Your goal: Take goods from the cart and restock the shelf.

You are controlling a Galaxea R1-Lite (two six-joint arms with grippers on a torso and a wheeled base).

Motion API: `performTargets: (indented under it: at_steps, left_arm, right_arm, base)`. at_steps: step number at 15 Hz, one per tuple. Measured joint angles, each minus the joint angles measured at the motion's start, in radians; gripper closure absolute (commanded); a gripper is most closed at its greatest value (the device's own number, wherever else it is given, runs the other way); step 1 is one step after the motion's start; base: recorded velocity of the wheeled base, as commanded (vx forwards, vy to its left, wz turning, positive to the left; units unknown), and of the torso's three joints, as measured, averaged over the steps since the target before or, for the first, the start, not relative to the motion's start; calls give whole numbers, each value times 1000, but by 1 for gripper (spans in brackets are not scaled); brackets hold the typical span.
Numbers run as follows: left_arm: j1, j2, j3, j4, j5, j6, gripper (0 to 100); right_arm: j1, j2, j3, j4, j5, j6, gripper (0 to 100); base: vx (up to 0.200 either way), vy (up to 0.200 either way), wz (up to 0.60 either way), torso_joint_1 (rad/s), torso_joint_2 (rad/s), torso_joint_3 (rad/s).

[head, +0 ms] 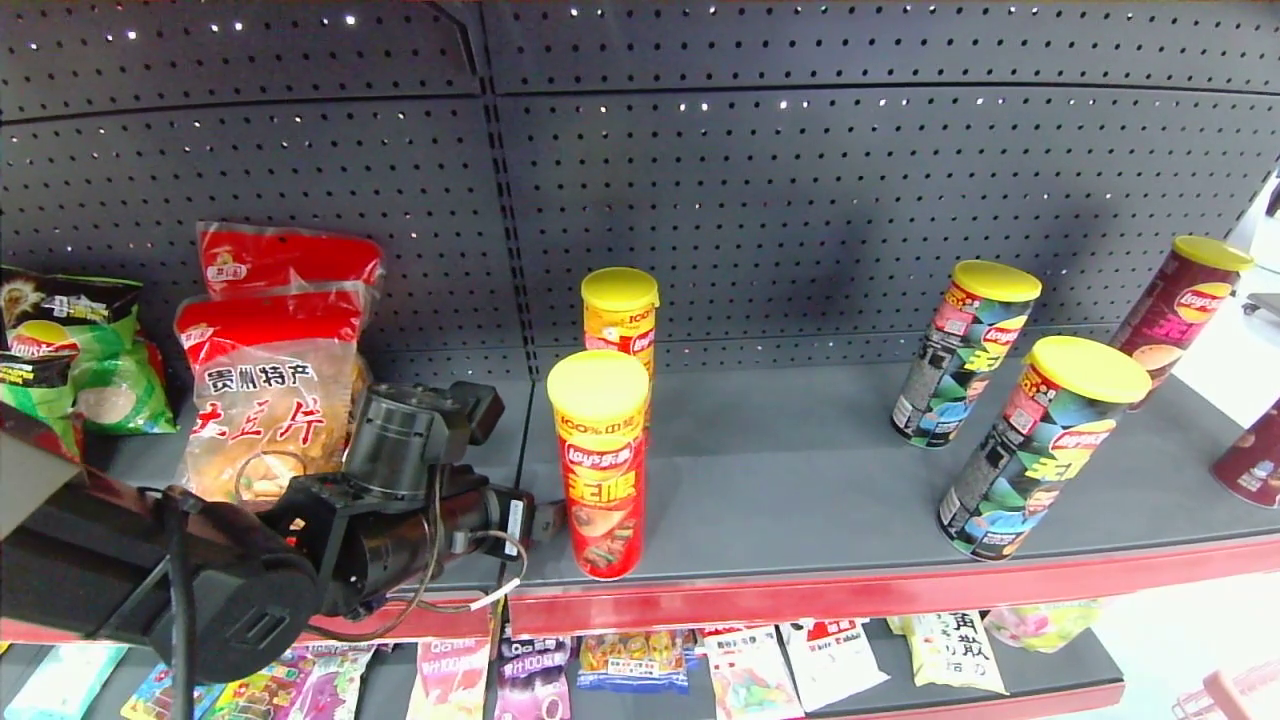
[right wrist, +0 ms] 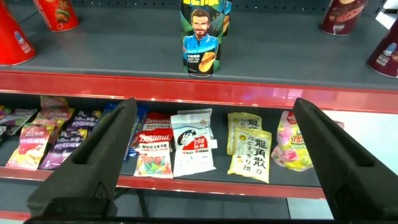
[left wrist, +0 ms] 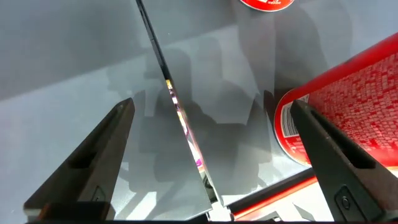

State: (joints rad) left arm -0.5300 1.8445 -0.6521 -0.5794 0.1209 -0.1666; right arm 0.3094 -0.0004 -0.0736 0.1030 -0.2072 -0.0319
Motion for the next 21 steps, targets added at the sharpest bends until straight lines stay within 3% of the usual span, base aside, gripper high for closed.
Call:
performTargets:
  at_steps: [21]
  left_arm:
    - [-3, 26, -36, 0, 5, 0, 0]
  right_arm:
    - [0, 0, 1, 0, 0, 0, 0]
  base:
    - [0, 0, 0, 0, 0, 0]
